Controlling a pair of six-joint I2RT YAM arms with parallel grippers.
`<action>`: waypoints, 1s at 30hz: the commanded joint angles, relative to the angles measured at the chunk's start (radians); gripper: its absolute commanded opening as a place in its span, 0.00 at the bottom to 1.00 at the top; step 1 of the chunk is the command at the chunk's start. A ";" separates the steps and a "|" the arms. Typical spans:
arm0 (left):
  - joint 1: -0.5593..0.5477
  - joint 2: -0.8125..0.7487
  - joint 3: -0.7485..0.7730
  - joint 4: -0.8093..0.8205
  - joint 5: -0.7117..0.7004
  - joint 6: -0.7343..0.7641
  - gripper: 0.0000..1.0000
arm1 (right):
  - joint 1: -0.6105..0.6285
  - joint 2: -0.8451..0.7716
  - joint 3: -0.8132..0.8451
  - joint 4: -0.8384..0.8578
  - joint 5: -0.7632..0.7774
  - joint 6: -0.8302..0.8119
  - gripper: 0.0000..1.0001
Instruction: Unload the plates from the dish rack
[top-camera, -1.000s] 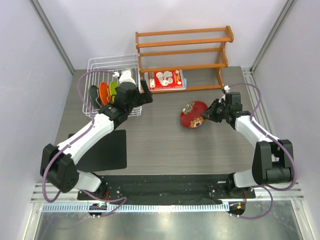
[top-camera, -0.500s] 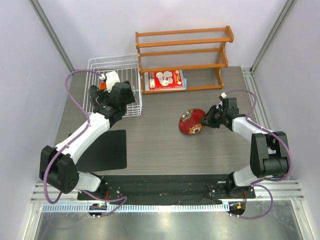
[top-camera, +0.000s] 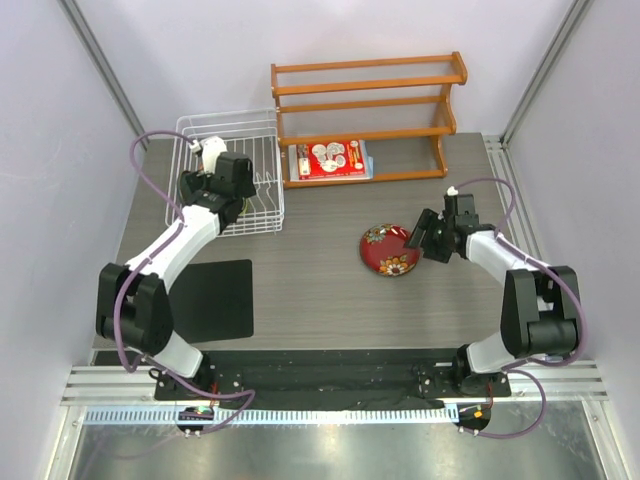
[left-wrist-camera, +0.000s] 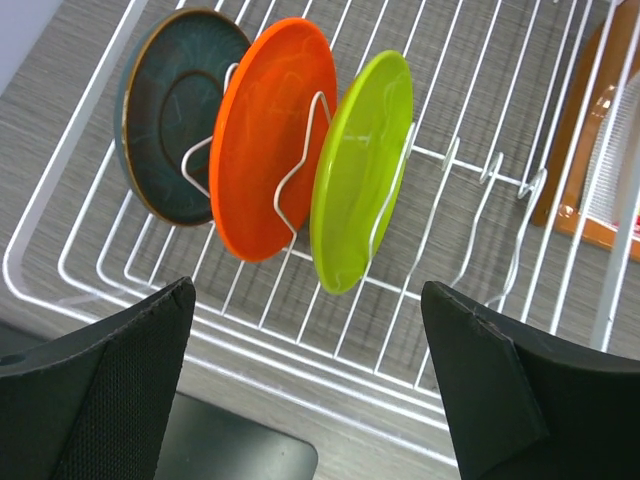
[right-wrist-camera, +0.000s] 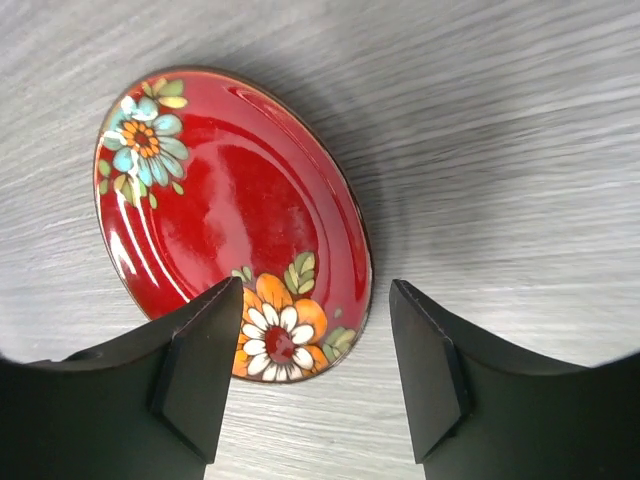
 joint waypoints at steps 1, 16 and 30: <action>0.023 0.044 0.040 0.089 0.016 0.029 0.92 | -0.001 -0.112 0.059 -0.059 0.123 -0.046 0.67; 0.068 0.266 0.192 0.158 -0.003 0.068 0.73 | 0.001 -0.224 0.122 -0.160 0.150 -0.110 0.69; 0.097 0.292 0.176 0.160 0.048 0.009 0.27 | 0.001 -0.221 0.125 -0.168 0.139 -0.115 0.69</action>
